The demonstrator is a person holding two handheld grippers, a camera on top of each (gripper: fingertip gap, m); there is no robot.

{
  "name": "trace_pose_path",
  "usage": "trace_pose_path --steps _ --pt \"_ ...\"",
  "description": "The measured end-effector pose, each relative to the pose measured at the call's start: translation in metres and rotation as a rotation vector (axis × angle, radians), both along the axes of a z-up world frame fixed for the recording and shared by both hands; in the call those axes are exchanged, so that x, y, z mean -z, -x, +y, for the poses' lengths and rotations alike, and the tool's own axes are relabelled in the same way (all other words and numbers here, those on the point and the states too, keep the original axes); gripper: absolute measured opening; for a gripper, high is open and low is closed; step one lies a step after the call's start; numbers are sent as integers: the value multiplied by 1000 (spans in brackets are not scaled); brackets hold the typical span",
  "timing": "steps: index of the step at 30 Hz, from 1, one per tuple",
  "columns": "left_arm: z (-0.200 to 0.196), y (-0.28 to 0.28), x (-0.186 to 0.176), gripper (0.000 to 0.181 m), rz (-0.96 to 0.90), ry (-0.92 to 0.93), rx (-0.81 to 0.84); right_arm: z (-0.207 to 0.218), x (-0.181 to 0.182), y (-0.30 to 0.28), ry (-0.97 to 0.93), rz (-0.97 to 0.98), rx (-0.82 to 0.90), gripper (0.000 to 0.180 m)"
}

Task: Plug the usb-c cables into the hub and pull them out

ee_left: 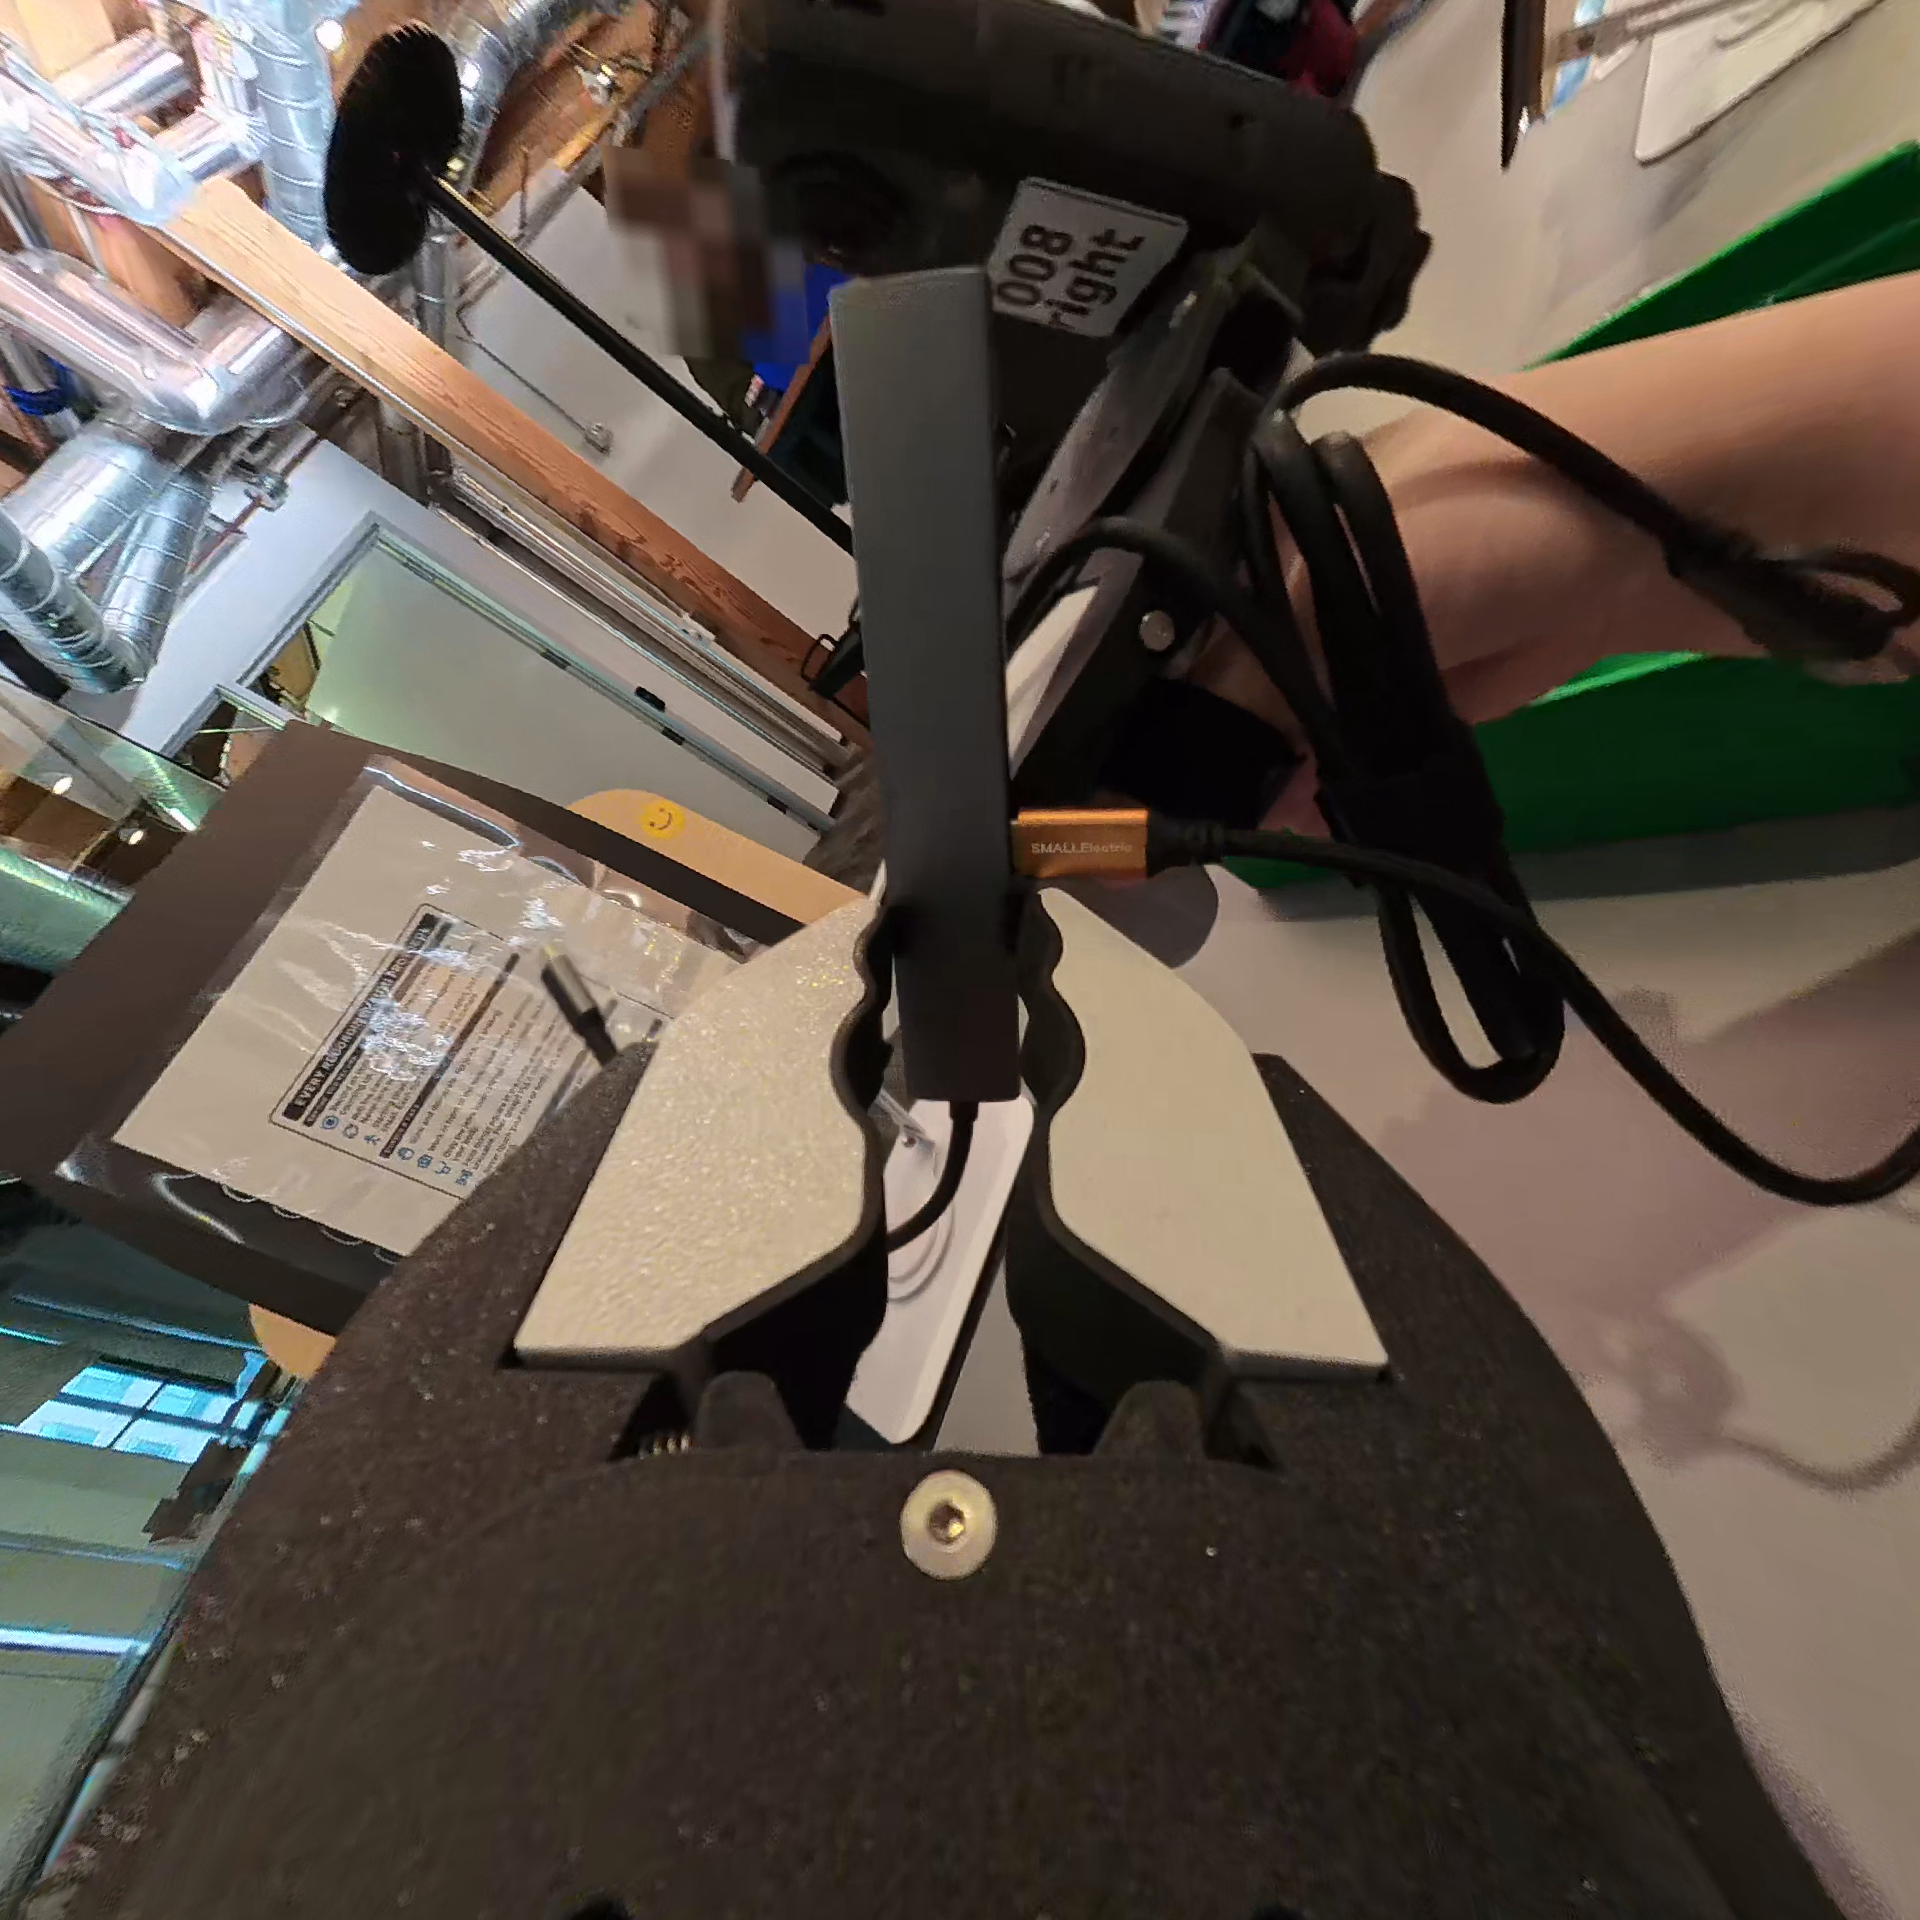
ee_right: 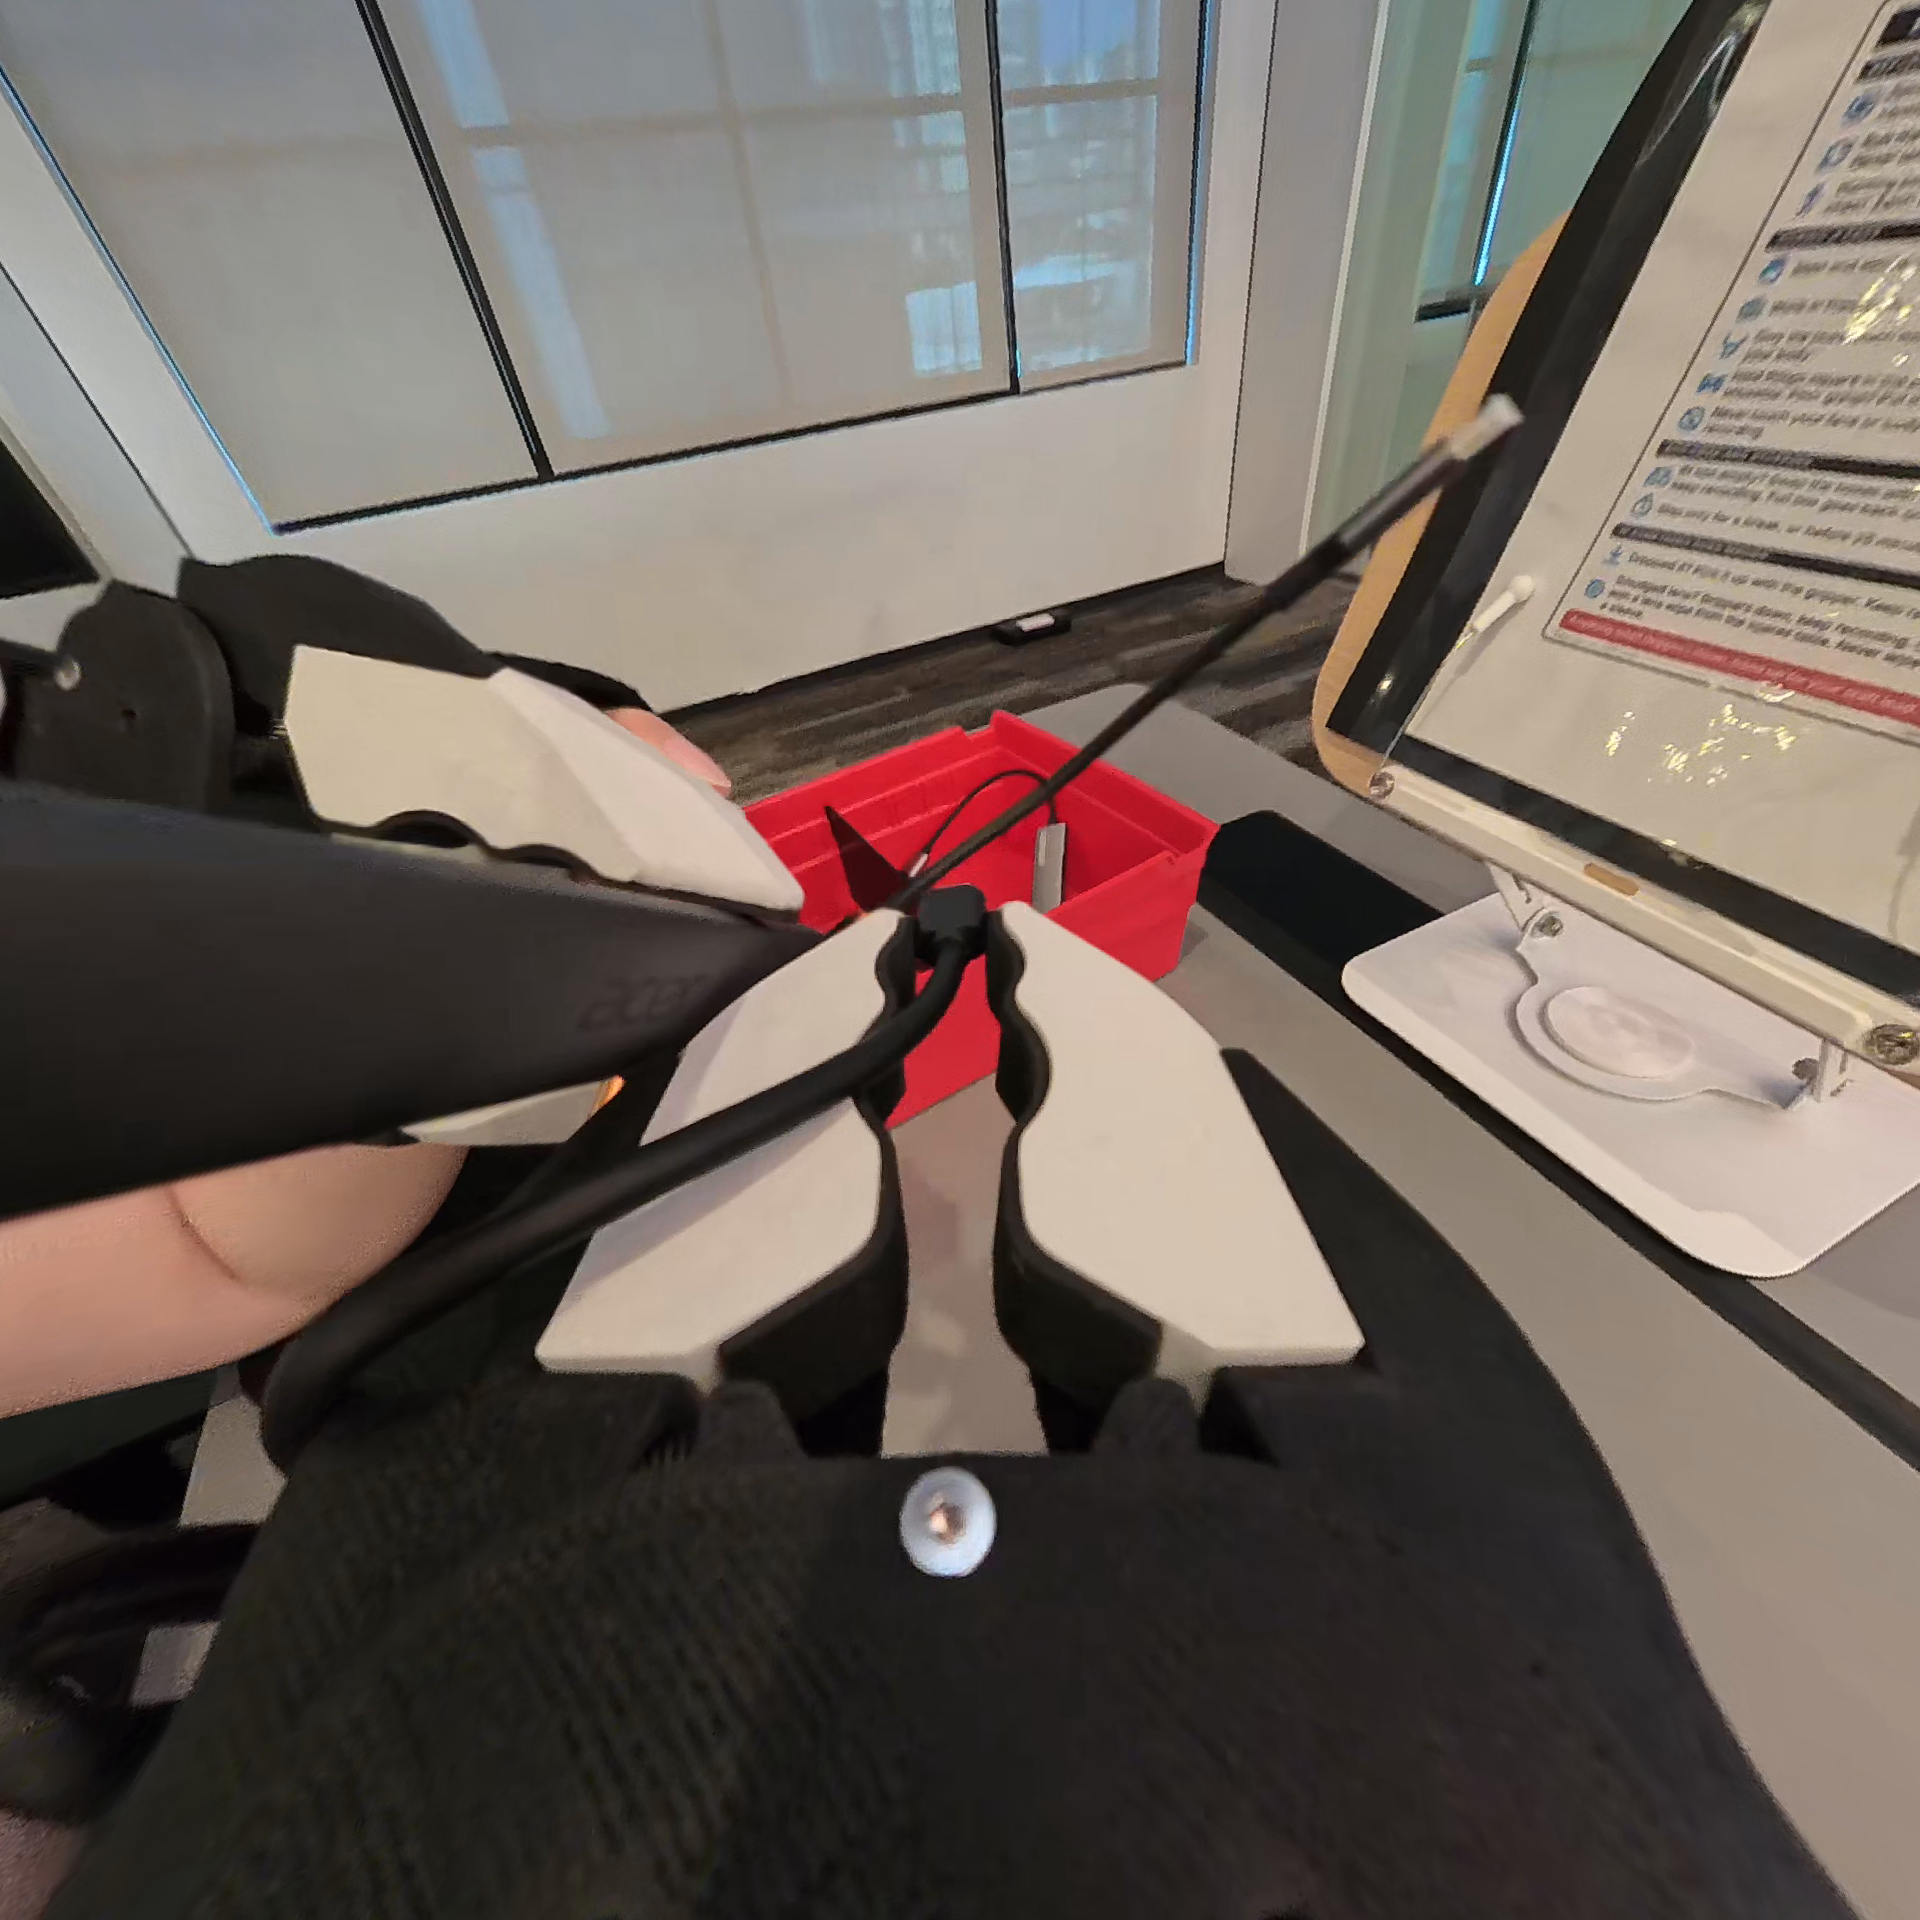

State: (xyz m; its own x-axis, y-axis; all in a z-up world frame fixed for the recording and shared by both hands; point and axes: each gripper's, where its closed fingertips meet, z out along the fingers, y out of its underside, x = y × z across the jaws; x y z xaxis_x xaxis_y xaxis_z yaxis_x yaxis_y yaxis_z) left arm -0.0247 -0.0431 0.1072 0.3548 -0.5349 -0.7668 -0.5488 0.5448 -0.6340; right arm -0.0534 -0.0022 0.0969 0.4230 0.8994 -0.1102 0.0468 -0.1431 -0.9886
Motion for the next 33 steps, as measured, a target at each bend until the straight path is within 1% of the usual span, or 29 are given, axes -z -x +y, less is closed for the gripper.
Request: trace_pose_path --steps 2,4,7,9,11,12,14,16,19,20,22,23,24,27,29,33 --pt "1 1 -6 22 -46 -4 1 6 -4 -7 -36 -1 49 13" --pt "3 6 -12 22 -94 9 -10 19 -10 -22 -94 5 152 13" --pt "8 14 -22 22 -218 75 -2 38 -25 -55 -209 19 334 13" --pt "11 16 -26 22 -325 156 34 39 -47 -81 -352 46 460 13" --pt "10 13 -27 22 -413 262 115 22 -76 -97 -523 99 538 13" --pt "9 12 -27 22 -448 307 155 6 -91 -97 -621 123 526 13" --pt "9 9 -25 22 -485 379 198 -17 -106 -95 -777 59 543 13" --pt "10 9 -23 22 -495 418 215 -33 -111 -89 -899 -49 534 13" --pt "6 10 -27 22 -529 461 265 -53 -115 -81 -1026 -138 488 13" --pt "5 10 -28 22 -543 480 283 -56 -116 -81 -1049 -168 503 13" --pt "1 9 -29 22 -557 508 317 -64 -112 -73 -1111 -248 462 13" --pt "0 7 -29 22 -554 518 327 -65 -112 -73 -1135 -287 486 18" --pt "0 6 -27 22 -549 523 330 -65 -111 -72 -1158 -329 500 13" --pt "-1 0 -23 22 -528 536 334 -64 -108 -69 -1220 -436 544 13" --pt "-3 -3 -21 22 -523 541 340 -63 -105 -67 -1222 -465 542 13" --pt "-4 -6 -19 22 -511 541 339 -64 -106 -65 -1211 -446 527 13"
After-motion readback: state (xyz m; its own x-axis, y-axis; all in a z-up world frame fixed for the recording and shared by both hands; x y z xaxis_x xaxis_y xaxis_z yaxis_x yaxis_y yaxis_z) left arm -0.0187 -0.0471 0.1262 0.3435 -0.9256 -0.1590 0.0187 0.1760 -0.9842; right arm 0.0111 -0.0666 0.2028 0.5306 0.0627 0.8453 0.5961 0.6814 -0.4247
